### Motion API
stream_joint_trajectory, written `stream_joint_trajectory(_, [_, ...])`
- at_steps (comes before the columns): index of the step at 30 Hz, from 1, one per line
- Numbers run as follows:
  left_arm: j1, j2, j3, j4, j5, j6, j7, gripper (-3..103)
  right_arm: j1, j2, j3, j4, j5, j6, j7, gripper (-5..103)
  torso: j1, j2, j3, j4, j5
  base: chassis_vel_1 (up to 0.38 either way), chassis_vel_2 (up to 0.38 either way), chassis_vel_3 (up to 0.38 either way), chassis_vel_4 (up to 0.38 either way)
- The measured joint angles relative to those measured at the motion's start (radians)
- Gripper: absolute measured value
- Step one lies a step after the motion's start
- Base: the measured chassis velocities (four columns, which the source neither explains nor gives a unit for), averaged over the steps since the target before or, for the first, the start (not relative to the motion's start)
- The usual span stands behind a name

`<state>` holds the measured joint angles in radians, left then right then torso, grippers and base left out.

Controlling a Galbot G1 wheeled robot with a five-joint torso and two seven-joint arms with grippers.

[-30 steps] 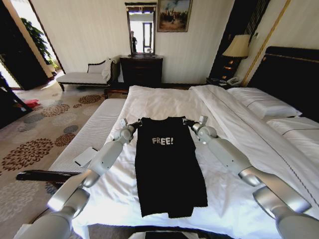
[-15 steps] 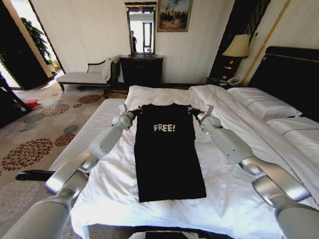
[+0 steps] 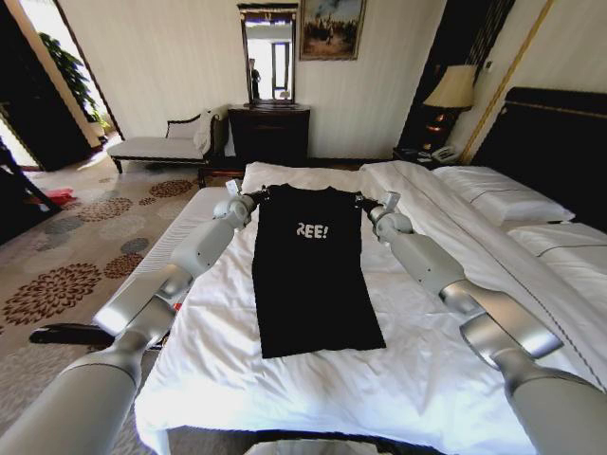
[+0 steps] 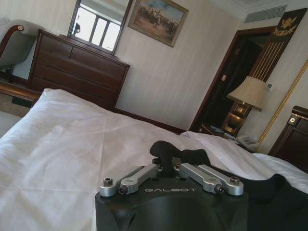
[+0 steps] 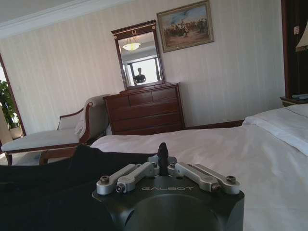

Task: Fold the clothes on the bed.

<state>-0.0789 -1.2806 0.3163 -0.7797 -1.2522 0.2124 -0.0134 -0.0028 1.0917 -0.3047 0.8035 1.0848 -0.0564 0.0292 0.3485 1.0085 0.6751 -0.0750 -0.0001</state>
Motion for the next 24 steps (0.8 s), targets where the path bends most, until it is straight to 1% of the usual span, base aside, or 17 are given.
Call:
stream_joint_trajectory(3, [0.008, 0.001, 0.000, -0.016, 0.004, -0.003, -0.001, 3, -0.002, 0.001, -0.002, 0.000, -0.004, 0.007, -0.003, 2, 0.000, 0.000, 0.000, 0.0001, 0.0001, 0.000, 0.000, 0.000, 0.000])
stream_joint_trajectory(5, [0.039, 0.013, -0.001, -0.068, 0.010, -0.004, -0.009, 3, -0.024, -0.010, -0.002, 0.019, -0.020, 0.021, -0.007, 2, 0.000, 0.000, 0.000, -0.0004, 0.0000, 0.000, 0.000, 0.000, 0.000])
stream_joint_trajectory(7, [0.074, 0.026, -0.008, -0.127, 0.013, -0.005, -0.023, 3, -0.051, -0.026, 0.005, 0.050, -0.031, 0.028, -0.007, 2, 0.000, 0.000, 0.000, -0.0003, 0.0002, 0.000, 0.000, 0.000, 0.000])
stream_joint_trajectory(8, [0.074, 0.026, -0.008, -0.127, 0.013, -0.005, -0.023, 3, -0.051, -0.026, 0.005, 0.050, -0.031, 0.028, -0.007, 2, 0.000, 0.000, 0.000, -0.0003, 0.0002, 0.000, 0.000, 0.000, 0.000])
stream_joint_trajectory(12, [0.156, 0.062, -0.022, -0.251, 0.013, -0.005, -0.049, 3, -0.119, -0.077, 0.044, 0.143, -0.045, 0.033, -0.002, 2, 0.000, 0.000, 0.000, -0.0003, 0.0000, 0.000, 0.000, 0.000, 0.000])
stream_joint_trajectory(13, [0.156, 0.062, -0.022, -0.251, 0.013, -0.005, -0.049, 3, -0.119, -0.077, 0.044, 0.143, -0.045, 0.033, -0.002, 2, 0.000, 0.000, 0.000, -0.0003, 0.0000, 0.000, 0.000, 0.000, 0.000])
stream_joint_trajectory(15, [0.193, 0.084, -0.032, -0.299, 0.013, -0.005, -0.059, 3, -0.153, -0.105, 0.068, 0.195, -0.049, 0.035, 0.005, 2, 0.000, 0.000, 0.000, -0.0006, 0.0001, 0.000, 0.000, 0.000, 0.000])
stream_joint_trajectory(16, [0.219, 0.099, -0.042, -0.333, 0.012, -0.005, -0.070, 3, -0.177, -0.124, 0.084, 0.232, -0.050, 0.036, 0.010, 2, 0.000, 0.000, 0.000, -0.0003, 0.0001, 0.000, 0.000, 0.000, 0.000])
stream_joint_trajectory(17, [0.219, 0.099, -0.042, -0.333, 0.012, -0.005, -0.070, 3, -0.177, -0.124, 0.084, 0.232, -0.050, 0.036, 0.010, 2, 0.000, 0.000, 0.000, -0.0003, 0.0001, 0.000, 0.000, 0.000, 0.000])
stream_joint_trajectory(18, [0.247, 0.119, -0.054, -0.374, 0.008, -0.005, -0.079, 3, -0.202, -0.141, 0.099, 0.276, -0.050, 0.036, 0.014, 2, 0.000, 0.000, 0.000, -0.0007, 0.0001, 0.000, 0.000, 0.000, 0.000])
stream_joint_trajectory(21, [0.319, 0.166, -0.088, -0.494, 0.003, -0.006, -0.105, 3, -0.280, -0.180, 0.143, 0.388, -0.055, 0.037, 0.023, 2, 0.000, 0.000, 0.000, 0.0001, 0.0000, 0.000, 0.000, 0.000, 0.000])
stream_joint_trajectory(23, [0.369, 0.198, -0.099, -0.594, 0.003, -0.007, -0.119, 3, -0.346, -0.199, 0.171, 0.459, -0.060, 0.037, 0.027, 2, 0.000, 0.000, 0.000, 0.0001, 0.0000, 0.000, 0.000, 0.000, 0.000])
stream_joint_trajectory(24, [0.369, 0.198, -0.099, -0.594, 0.003, -0.007, -0.119, 3, -0.346, -0.199, 0.171, 0.459, -0.060, 0.037, 0.027, 2, 0.000, 0.000, 0.000, 0.0001, 0.0000, 0.000, 0.000, 0.000, 0.000])
